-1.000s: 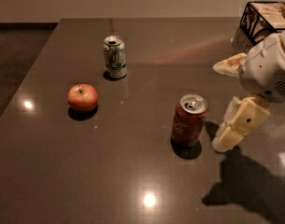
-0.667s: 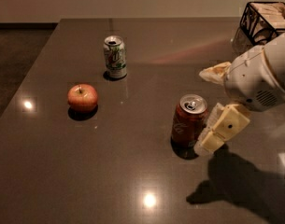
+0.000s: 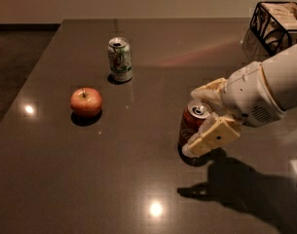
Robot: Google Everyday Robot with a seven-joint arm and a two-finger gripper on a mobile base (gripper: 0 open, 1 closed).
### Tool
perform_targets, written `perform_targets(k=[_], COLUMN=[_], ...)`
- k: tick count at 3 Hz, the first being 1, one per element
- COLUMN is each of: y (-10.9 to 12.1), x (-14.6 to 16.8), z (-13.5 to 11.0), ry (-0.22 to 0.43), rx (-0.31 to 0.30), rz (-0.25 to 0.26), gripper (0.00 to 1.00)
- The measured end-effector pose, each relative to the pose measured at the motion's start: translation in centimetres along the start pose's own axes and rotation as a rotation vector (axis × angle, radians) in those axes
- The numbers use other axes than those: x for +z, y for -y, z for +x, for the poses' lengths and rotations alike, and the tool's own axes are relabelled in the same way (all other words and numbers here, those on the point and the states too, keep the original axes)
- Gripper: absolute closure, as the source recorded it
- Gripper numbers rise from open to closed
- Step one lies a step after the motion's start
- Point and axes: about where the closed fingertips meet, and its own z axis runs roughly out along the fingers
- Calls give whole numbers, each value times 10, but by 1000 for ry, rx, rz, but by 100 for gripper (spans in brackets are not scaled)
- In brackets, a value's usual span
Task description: Knock coke can over
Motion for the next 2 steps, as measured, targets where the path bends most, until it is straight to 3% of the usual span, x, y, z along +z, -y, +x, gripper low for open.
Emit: perform_targets(k=[2], y=[10], x=[2], z=[4], ry=[10], rx=[16], rz=[19], gripper=[68])
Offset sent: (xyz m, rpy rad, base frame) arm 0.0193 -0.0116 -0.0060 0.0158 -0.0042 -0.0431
